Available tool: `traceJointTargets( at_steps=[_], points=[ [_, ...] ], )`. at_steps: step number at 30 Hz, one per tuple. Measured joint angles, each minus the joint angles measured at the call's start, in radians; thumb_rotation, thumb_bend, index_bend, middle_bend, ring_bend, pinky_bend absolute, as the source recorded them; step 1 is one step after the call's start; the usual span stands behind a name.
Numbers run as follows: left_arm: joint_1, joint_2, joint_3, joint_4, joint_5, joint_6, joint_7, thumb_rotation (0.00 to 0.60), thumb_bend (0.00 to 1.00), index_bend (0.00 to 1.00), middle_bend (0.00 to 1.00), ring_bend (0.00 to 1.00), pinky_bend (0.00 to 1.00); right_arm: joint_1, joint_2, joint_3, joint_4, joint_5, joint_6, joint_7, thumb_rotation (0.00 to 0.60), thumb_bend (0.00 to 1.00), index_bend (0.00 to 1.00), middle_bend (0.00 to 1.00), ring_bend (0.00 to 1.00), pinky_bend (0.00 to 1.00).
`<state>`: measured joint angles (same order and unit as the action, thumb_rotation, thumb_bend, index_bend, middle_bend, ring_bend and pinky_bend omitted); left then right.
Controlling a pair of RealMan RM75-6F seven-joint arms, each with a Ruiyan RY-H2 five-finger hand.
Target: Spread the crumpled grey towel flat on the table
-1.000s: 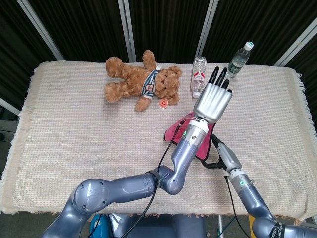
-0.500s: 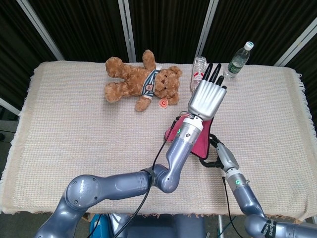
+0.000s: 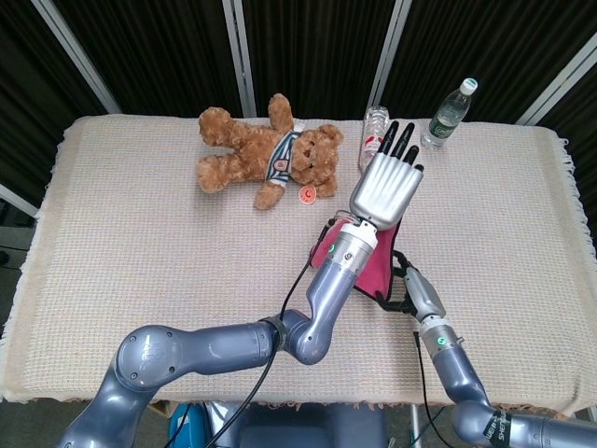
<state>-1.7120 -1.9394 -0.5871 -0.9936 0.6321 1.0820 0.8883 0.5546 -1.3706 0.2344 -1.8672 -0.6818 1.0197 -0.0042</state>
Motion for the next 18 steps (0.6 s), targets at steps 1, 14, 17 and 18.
traceJointTargets(
  at_steps=[1, 14, 17, 18],
  points=[
    [0.002, 0.0, 0.001, 0.001, 0.0, -0.001, 0.0, 0.6, 0.5, 0.6, 0.27, 0.0, 0.0, 0.0, -0.001, 0.001, 0.003, 0.002, 0.0, -0.001, 0.6, 0.54, 0.53, 0.03, 0.0, 0.0],
    [0.05, 0.027, 0.015, -0.033, 0.012, 0.007, -0.02, 0.6, 0.5, 0.6, 0.26, 0.0, 0.0, -0.014, 0.017, 0.009, 0.029, 0.009, -0.006, 0.017, 0.6, 0.61, 0.6, 0.08, 0.0, 0.0],
    [0.074, 0.049, 0.019, -0.074, 0.024, 0.017, -0.034, 0.6, 0.5, 0.6, 0.26, 0.0, 0.0, -0.016, 0.025, 0.018, 0.037, 0.001, -0.004, 0.023, 0.6, 0.61, 0.61, 0.08, 0.0, 0.0],
    [0.086, 0.061, 0.021, -0.095, 0.03, 0.022, -0.042, 0.6, 0.5, 0.6, 0.26, 0.0, 0.0, -0.016, 0.028, 0.021, 0.038, -0.001, -0.003, 0.024, 0.6, 0.61, 0.61, 0.08, 0.0, 0.0]
  ],
)
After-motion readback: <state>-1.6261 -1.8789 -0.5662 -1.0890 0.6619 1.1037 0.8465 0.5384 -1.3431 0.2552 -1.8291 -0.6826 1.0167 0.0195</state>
